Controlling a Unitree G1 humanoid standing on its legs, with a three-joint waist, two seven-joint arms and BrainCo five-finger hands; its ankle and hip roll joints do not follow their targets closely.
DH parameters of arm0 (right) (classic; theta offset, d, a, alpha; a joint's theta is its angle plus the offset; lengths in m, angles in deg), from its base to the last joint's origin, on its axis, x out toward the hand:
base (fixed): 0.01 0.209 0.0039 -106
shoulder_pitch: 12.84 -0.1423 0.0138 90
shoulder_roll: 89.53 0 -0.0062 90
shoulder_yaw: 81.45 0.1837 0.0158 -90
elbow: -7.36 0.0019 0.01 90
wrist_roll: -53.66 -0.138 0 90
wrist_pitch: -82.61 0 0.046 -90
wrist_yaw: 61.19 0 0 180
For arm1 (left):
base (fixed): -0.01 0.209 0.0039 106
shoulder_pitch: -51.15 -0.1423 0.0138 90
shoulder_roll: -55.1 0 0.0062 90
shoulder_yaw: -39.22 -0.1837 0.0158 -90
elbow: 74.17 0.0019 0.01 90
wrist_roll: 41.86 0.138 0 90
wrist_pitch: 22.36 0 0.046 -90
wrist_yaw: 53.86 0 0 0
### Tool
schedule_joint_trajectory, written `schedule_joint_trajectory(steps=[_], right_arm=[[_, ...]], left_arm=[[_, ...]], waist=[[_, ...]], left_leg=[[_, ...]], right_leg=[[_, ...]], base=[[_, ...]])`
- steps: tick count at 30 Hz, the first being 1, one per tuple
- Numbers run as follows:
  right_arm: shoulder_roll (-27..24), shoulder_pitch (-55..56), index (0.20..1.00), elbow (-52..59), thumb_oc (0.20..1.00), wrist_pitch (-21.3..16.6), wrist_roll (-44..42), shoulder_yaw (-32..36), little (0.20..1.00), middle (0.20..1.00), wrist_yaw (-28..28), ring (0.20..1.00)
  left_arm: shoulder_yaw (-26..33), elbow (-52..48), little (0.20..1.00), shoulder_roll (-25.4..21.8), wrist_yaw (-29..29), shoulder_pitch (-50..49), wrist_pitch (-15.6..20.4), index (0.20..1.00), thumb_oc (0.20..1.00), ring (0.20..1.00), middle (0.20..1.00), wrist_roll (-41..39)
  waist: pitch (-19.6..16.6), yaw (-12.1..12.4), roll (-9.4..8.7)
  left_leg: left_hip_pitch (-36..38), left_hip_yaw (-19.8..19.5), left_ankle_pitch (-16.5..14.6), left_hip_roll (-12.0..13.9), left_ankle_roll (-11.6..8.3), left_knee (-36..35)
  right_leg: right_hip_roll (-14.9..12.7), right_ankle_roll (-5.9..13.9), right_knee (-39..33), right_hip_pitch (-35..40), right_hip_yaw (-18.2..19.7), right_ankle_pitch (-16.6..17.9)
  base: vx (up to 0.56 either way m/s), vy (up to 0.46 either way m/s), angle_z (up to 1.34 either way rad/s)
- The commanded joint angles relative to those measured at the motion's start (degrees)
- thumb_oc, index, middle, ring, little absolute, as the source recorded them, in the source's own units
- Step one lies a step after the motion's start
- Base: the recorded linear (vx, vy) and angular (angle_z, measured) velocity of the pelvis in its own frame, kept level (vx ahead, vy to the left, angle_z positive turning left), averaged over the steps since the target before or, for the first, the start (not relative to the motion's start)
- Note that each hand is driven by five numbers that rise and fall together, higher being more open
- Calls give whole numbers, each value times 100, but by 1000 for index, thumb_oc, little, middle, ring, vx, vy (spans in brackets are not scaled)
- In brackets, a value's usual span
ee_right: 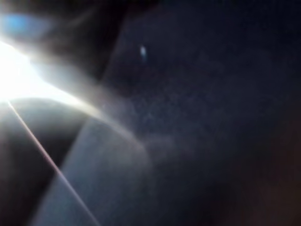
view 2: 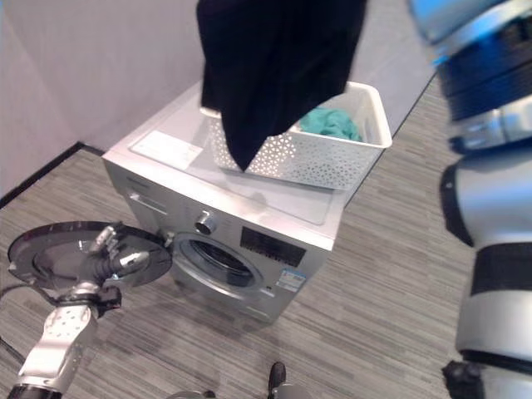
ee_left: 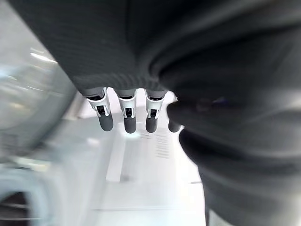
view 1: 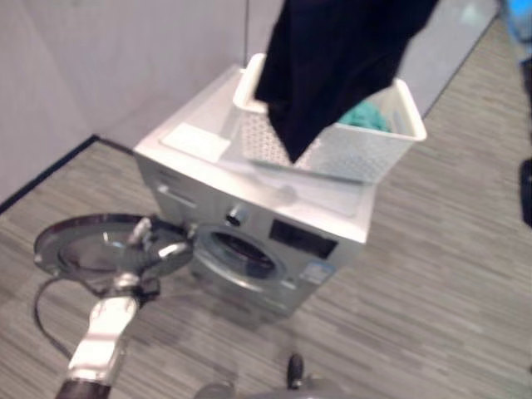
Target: Grab the laundry basket,head to the washer,open it,put in the laundry and shut it.
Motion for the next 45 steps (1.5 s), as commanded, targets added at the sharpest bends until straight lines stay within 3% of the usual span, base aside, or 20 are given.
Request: schedule_joint_trajectory(steps=[1, 4, 9, 13, 29, 39, 45], right_arm=[[28, -220, 200, 159, 200, -82, 143, 444, 200, 200, 126, 200], [176, -59, 200, 304, 200, -138, 158, 475, 200, 200, 79, 200], [328, 161, 200, 431, 200, -216, 54, 543, 200, 200, 16, 200], [445, 806, 200, 1094, 200, -395, -53, 833, 200, 200, -120, 200], [199, 1786, 200, 2047, 200, -401, -98, 1166, 200, 200, -588, 200], [77, 2248, 200, 2404, 200, -332, -116, 1315, 200, 200, -758, 200], [188, 2493, 200, 2596, 200, -283, -253, 1404, 200, 200, -863, 200]], left_arm=[[-145, -433, 1000, -656, 36, 93, 498, 1000, 1000, 1000, 1000, 46], [-151, -449, 1000, -617, 53, 43, 497, 1000, 1000, 1000, 1000, 96], [-236, -430, 1000, -535, 109, 89, 490, 1000, 1000, 1000, 1000, 87], [-356, -486, 1000, -360, 249, 494, 518, 1000, 1000, 1000, 1000, 292], [304, -1418, 1000, -467, 448, 913, 565, 1000, 1000, 1000, 1000, 584], [264, -1474, 1000, -492, 636, 1697, 551, 1000, 1000, 1000, 1000, 792], [-56, -1265, 1000, -245, 698, 2219, 432, 1000, 1000, 1000, 1000, 724]], waist=[[-668, 348, -401], [-754, 473, -453], [-712, 561, -478], [-567, 497, -304], [-705, 421, -227], [-755, 314, -186], [-781, 234, -124]], left_leg=[[-749, -416, 296, -461, 387, -110], [-850, -288, 381, -372, 264, -102], [-1037, -223, 668, -172, -3, -97], [-1354, -437, 1237, -7, -264, -327], [-1166, -595, 1297, -47, -285, -537], [-1109, -615, 1307, -75, -294, -616], [-1064, -591, 1314, -88, -293, -678]], right_leg=[[-386, 429, -120, 886, 164, 146], [-302, 362, -848, 1232, 156, -185], [-126, 265, -1668, 1645, 44, -246], [165, 67, -2220, 1790, -113, -266], [222, -19, -2202, 1914, -281, -348], [211, -22, -2214, 1955, -341, -368], [184, -4, -2256, 1971, -363, -344]], base=[[-155, -183, 4], [-105, -218, -18], [-131, -197, -29], [-208, -173, 38], [9, -5, 11], [3, 0, 1], [2, -1, 1]])
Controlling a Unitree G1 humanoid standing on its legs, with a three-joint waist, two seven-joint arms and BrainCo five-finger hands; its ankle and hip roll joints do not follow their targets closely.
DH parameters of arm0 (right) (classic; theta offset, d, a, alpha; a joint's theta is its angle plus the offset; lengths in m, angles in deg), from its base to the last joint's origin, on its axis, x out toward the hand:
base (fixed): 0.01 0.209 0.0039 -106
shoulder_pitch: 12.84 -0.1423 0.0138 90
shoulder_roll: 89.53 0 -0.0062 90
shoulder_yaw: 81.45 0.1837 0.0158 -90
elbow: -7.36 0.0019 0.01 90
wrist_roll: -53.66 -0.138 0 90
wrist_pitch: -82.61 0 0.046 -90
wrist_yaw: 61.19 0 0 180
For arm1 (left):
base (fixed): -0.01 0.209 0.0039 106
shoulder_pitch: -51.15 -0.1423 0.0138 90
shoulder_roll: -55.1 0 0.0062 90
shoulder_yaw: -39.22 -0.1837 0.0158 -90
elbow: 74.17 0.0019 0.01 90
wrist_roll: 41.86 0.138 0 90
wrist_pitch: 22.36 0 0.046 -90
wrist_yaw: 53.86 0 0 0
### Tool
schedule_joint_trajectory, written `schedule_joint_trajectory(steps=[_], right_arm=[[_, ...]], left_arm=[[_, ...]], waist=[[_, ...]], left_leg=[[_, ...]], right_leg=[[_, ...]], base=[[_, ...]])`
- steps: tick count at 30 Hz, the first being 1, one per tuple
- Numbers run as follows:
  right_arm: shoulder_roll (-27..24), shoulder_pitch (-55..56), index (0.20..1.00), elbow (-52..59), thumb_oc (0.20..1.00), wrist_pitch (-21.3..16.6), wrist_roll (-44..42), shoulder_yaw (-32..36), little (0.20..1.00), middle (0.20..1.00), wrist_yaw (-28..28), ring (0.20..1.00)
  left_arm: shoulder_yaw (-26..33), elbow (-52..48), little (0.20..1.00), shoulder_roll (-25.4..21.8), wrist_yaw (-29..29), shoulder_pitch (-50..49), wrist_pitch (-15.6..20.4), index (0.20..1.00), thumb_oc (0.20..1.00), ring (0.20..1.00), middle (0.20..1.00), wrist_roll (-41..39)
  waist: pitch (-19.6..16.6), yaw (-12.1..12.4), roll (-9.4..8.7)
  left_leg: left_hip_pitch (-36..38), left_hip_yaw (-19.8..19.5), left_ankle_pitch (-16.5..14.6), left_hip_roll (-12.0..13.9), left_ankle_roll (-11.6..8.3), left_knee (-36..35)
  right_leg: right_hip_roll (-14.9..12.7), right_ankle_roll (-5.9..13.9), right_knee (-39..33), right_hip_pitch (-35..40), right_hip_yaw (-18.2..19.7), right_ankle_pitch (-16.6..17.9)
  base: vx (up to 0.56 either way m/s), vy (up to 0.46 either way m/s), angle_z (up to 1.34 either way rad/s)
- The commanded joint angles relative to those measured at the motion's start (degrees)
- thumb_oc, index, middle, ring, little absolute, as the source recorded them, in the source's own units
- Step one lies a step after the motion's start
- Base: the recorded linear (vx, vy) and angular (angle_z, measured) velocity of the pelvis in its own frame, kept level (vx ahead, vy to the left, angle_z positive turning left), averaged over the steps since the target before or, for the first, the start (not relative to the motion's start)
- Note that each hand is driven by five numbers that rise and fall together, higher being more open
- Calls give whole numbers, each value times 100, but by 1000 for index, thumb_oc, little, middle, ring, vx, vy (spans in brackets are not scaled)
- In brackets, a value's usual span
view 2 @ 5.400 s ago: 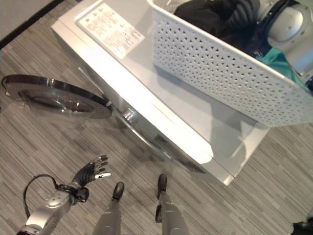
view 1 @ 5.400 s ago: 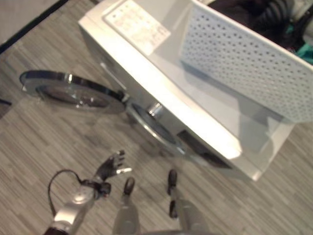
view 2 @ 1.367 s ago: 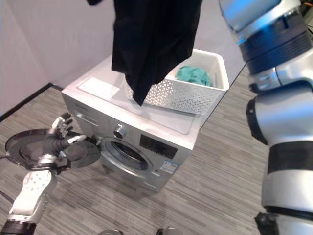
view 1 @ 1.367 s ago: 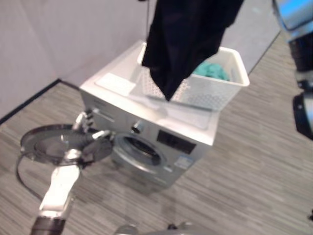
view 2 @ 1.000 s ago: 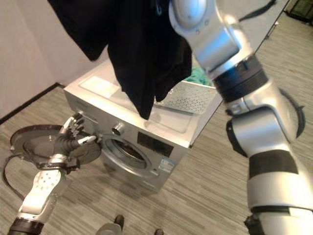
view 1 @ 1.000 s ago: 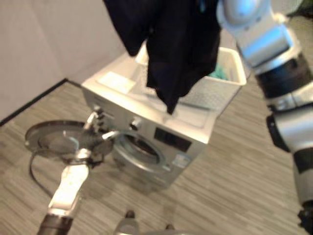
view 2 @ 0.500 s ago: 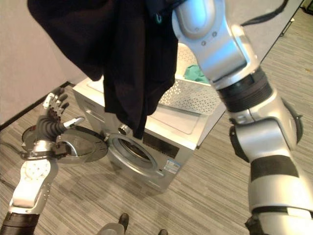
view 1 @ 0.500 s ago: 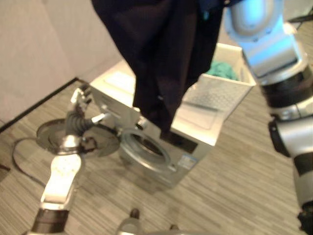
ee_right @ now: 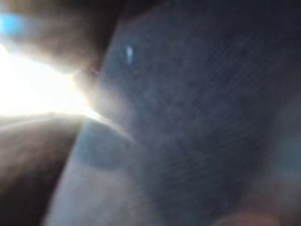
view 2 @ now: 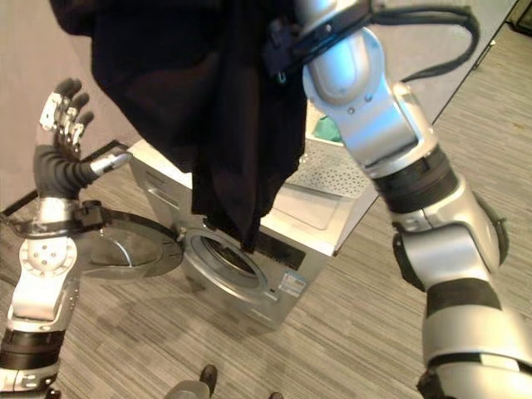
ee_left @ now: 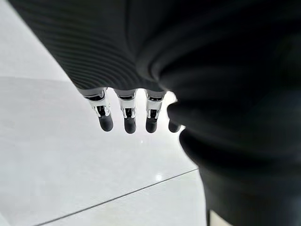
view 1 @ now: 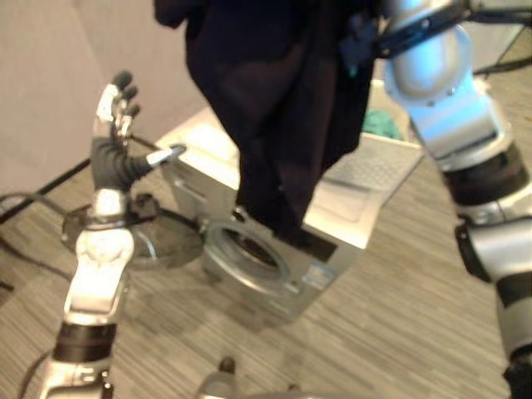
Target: Grab the laundry basket,head to the washer,open it,put in the laundry and shut it.
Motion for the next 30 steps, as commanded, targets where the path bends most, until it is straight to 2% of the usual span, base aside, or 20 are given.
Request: schedule_joint_trajectory(steps=[1, 22, 30], right_arm=[[-96, -50, 200, 121, 200, 13, -216, 496, 200, 200, 61, 200], [371, -218, 200, -267, 200, 94, -512, 341, 200, 200, 351, 200], [428, -172, 200, -326, 200, 89, -673, 300, 200, 200, 383, 200]], left_arm=[[-189, 126, 1000, -186, 142, 289, 190, 1000, 1000, 1000, 1000, 58], [-1197, 603, 1000, 452, 243, 1219, 168, 1000, 1000, 1000, 1000, -817], [-1515, 739, 1000, 531, 180, 1468, 141, 1000, 1000, 1000, 1000, -1109]], waist=[[-616, -85, -62], [-654, -235, 14], [-655, -257, 38]], left_leg=[[-310, 228, 243, -84, 164, -184], [-214, 280, 257, -121, 181, -334], [-213, 284, 263, -135, 186, -368]], right_leg=[[-95, 174, 434, 493, -34, -875], [-135, 220, 341, 497, -24, -803], [-146, 237, 331, 493, -40, -790]], base=[[0, 0, 0], [0, 0, 0], [0, 0, 0]])
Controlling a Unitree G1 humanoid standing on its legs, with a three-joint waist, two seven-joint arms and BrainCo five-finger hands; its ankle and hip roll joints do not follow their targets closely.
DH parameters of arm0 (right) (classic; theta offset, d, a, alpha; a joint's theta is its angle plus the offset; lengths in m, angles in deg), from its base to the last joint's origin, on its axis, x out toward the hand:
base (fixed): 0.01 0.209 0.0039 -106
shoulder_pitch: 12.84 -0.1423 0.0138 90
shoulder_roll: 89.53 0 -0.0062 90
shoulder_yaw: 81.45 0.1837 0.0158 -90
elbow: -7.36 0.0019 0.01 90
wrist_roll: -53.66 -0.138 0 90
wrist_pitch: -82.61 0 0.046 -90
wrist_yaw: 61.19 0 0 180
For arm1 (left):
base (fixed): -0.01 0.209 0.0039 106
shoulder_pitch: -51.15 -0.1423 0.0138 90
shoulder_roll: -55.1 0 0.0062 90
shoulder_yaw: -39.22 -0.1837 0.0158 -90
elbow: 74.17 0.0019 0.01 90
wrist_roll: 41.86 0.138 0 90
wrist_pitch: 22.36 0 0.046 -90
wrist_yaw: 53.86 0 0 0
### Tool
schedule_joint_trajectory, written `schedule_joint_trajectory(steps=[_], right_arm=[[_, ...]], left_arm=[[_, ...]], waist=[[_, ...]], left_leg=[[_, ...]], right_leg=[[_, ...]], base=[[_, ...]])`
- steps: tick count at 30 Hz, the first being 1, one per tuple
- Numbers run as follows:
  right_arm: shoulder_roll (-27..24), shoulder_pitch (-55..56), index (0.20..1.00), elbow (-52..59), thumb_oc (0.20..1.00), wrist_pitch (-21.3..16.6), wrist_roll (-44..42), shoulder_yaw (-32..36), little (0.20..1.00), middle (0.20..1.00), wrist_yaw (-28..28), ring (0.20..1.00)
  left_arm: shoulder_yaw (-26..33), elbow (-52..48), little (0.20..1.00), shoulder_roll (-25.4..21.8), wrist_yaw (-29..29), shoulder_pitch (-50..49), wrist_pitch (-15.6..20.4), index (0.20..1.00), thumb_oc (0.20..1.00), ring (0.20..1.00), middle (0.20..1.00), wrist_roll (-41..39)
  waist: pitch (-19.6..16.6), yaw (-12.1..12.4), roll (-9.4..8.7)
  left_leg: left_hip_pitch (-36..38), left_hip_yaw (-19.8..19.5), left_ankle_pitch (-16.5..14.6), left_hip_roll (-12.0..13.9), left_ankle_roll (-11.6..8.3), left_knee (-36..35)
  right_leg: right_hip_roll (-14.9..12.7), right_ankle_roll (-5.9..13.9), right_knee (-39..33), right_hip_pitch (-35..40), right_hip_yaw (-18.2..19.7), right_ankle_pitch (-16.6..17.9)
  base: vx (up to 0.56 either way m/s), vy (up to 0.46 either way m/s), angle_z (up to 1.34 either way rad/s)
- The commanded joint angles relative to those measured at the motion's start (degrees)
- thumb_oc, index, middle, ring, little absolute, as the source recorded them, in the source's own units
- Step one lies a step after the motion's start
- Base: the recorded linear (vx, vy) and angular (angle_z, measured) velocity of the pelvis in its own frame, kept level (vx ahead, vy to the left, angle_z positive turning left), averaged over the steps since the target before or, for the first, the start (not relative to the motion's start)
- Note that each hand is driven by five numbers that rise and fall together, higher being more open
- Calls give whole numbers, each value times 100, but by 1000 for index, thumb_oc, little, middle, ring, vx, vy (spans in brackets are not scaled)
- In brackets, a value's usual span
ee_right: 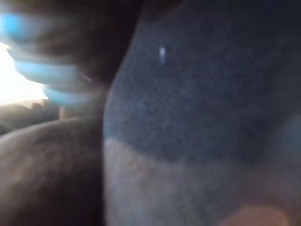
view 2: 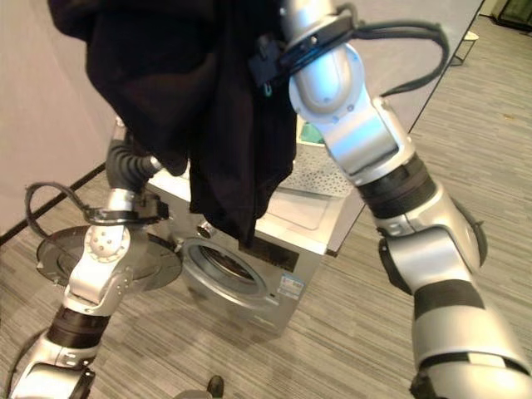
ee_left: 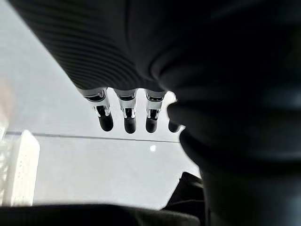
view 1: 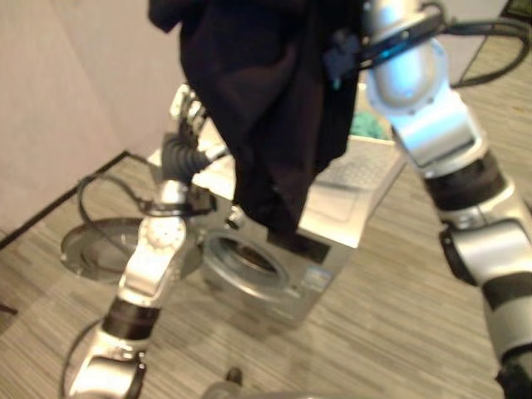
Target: Grab the laundry basket,head to the washer,open it,put in the laundry and shut it.
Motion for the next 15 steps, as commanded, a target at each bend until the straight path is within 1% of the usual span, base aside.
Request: schedule_joint_trajectory(steps=[1, 7, 15], right_arm=[[79, -219, 200, -205, 200, -104, -276, 311, 200, 200, 269, 200], [201, -209, 200, -253, 200, -148, -392, 308, 200, 200, 314, 200], [333, -205, 200, -319, 200, -186, -573, 250, 200, 200, 382, 200]], left_arm=[[-200, 436, 1000, -97, -18, 764, 180, 1000, 1000, 1000, 1000, -135], [-414, 648, 1000, 37, 39, 1056, 181, 1000, 1000, 1000, 1000, -203], [-641, 876, 1000, 281, 222, 1460, 248, 1000, 1000, 1000, 1000, -666]], waist=[[-421, -13, -187], [-429, -47, -174], [-438, -89, -148]], left_leg=[[-258, 268, 235, -111, 152, -272], [-225, 296, 219, -113, 158, -294], [-213, 306, 213, -118, 160, -300]], right_leg=[[-110, 225, 329, 496, -40, -777], [-125, 237, 320, 487, -21, -769], [-133, 248, 337, 472, -15, -774]], base=[[0, 0, 0], [0, 0, 0], [0, 0, 0]])
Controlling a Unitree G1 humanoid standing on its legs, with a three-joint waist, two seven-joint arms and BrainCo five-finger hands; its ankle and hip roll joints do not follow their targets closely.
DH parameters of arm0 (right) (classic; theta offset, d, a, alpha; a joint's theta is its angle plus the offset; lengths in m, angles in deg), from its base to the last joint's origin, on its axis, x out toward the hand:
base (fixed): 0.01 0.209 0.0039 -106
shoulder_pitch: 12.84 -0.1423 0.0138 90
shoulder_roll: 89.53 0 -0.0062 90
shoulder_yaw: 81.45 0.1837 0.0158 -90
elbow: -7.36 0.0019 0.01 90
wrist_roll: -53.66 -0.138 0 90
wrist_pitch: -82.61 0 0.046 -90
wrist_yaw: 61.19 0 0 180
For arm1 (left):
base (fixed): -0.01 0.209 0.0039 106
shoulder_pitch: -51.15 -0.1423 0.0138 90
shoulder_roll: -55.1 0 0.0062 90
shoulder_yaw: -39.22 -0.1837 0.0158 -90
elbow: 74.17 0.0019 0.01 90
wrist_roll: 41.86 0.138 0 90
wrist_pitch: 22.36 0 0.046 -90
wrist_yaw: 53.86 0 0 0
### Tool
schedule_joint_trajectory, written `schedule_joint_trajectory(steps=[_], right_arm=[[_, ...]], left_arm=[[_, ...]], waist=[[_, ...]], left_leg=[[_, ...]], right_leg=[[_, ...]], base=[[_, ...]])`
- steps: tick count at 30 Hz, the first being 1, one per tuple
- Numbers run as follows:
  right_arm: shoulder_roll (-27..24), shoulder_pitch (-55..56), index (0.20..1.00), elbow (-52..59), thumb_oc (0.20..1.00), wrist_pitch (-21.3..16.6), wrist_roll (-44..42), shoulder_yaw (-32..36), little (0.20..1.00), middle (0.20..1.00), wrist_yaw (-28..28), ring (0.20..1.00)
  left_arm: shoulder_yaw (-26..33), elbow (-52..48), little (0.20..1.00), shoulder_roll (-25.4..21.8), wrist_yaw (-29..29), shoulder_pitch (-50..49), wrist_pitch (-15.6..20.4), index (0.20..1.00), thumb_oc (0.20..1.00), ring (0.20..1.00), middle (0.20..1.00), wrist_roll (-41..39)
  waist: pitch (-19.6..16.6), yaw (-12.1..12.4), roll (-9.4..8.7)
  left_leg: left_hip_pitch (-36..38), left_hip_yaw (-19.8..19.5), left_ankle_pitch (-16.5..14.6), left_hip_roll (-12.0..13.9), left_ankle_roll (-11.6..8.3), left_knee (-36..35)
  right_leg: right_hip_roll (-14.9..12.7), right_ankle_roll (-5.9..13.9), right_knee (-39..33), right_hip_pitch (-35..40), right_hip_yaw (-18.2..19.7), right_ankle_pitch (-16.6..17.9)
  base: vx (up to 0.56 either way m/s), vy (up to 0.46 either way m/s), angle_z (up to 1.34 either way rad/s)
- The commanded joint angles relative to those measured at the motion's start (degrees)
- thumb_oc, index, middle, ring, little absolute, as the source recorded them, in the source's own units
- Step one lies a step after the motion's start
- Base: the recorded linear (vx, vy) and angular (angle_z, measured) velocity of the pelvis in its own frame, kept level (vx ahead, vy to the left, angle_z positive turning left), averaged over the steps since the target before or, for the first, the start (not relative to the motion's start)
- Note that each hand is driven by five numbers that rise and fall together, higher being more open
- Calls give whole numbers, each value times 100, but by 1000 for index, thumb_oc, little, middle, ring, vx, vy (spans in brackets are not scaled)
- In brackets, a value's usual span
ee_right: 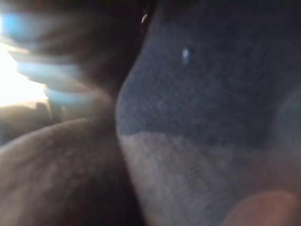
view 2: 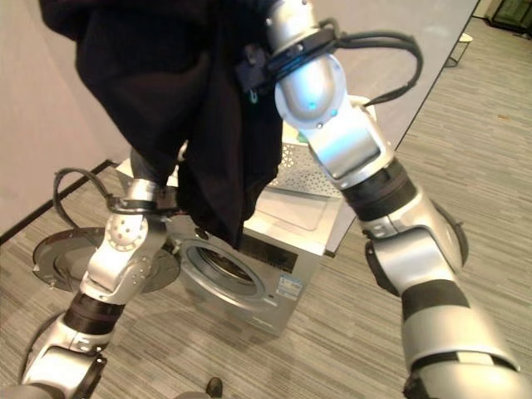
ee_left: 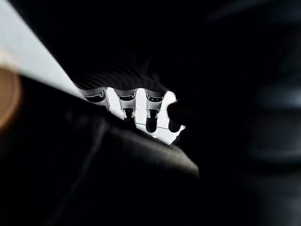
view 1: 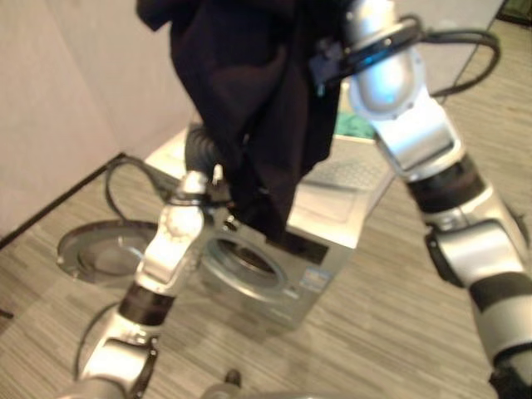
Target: Grab the laundry basket,head to the washer,open it,put in the laundry and shut it.
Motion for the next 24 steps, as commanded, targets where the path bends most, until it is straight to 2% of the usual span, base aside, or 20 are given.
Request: schedule_joint_trajectory(steps=[1, 12, 19, 24], right_arm=[[-20, -249, 200, -193, 200, -195, -341, 230, 200, 200, 247, 200], [143, -128, 200, -158, 200, -158, -538, 205, 200, 200, 233, 200], [103, 54, 200, -228, 200, -135, -583, 241, 200, 200, 184, 200], [132, 72, 200, -315, 200, -153, -650, 216, 200, 200, 145, 200]], left_arm=[[-300, 498, 1000, -3, 56, 919, 292, 1000, 1000, 1000, 1000, -402], [-607, 796, 1000, -17, 92, 1469, 257, 1000, 1000, 1000, 1000, -854], [-729, 865, 1000, -21, 50, 1781, 184, 1000, 1000, 1000, 1000, -639], [-870, 1165, 1000, 171, 28, 2011, 125, 1000, 1000, 1000, 1000, -313]], waist=[[-388, -21, -105], [-391, -27, -32], [-412, 15, -31], [-407, 11, -34]], left_leg=[[-212, 300, 207, -115, 161, -276], [-181, 321, 176, -152, 171, -294], [-158, 321, 143, -186, 191, -302], [-160, 319, 139, -202, 198, -305]], right_leg=[[-125, 252, 328, 502, -36, -767], [-173, 298, 319, 509, -49, -742], [-197, 318, 314, 525, -81, -740], [-216, 329, 327, 523, -93, -740]], base=[[0, 0, 0], [0, 0, 0], [0, 0, 0], [0, 0, 0]])
